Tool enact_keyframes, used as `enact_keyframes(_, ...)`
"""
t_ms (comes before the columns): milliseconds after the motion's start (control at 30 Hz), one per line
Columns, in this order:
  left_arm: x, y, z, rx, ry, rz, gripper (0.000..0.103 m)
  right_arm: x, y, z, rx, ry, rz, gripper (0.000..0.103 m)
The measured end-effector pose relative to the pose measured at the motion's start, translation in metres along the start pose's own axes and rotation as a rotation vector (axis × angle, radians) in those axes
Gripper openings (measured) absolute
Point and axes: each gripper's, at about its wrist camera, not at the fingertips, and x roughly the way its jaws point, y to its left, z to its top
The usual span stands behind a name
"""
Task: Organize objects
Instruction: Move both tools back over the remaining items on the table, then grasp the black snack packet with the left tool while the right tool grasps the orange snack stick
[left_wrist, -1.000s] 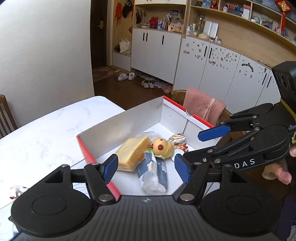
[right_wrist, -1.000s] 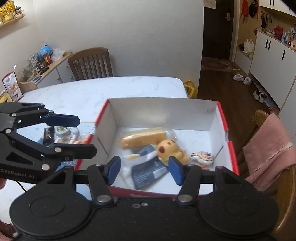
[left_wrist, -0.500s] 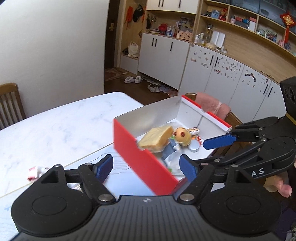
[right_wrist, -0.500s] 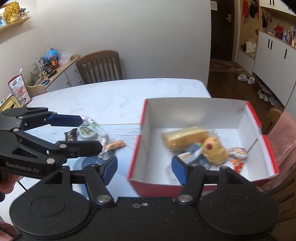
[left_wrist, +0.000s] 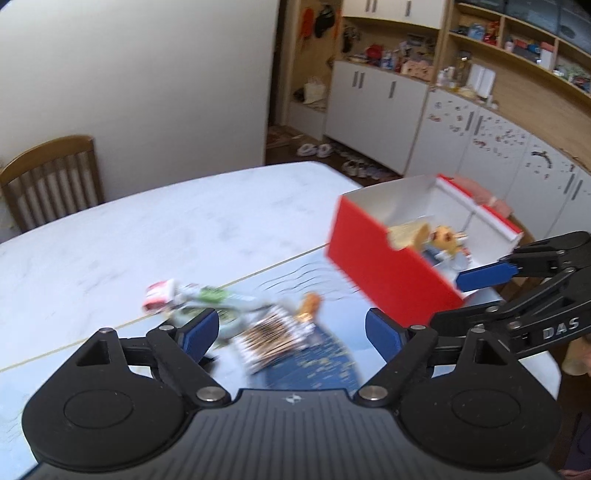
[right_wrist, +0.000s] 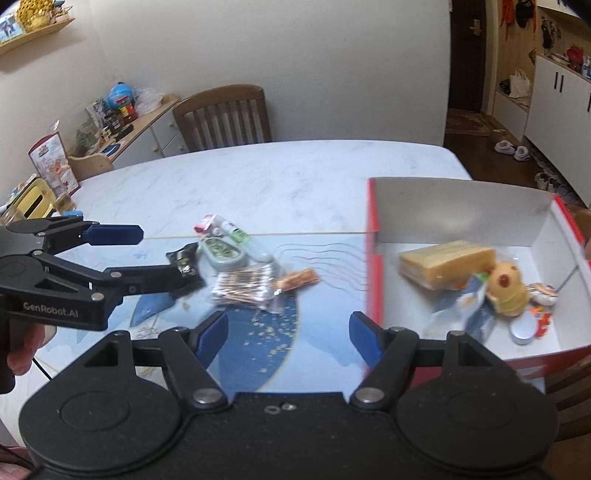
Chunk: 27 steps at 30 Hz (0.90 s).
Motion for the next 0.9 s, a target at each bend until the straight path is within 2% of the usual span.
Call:
enact_keyframes(100, 0.000, 0.019, -0.010, -0.018, 0.012, 0.029, 0.088, 0.008, 0.011, 0.000, -0.012, 0.014, 0.002, 0.072)
enact_keyframes(233, 0.004, 0.041, -0.020, -0.042, 0.019, 0.084, 0.101, 0.021, 0.021, 0.000, -0.018, 0.039, 0.004, 0.072)
enact_keyframes(567, 0.038, 0.076, -0.037, -0.126, 0.047, 0.177, 0.102, 0.059, 0.030, 0.016, 0.035, 0.076, -0.026, 0.072)
enact_keyframes(733, 0.060, 0.085, -0.037, -0.132, 0.066, 0.247, 0.102, 0.082, 0.029, 0.024, 0.080, 0.102, -0.071, 0.072)
enact_keyframes(900, 0.078, 0.092, -0.035, -0.164, 0.088, 0.271, 0.102, 0.108, 0.025, 0.031, 0.138, 0.148, -0.092, 0.072)
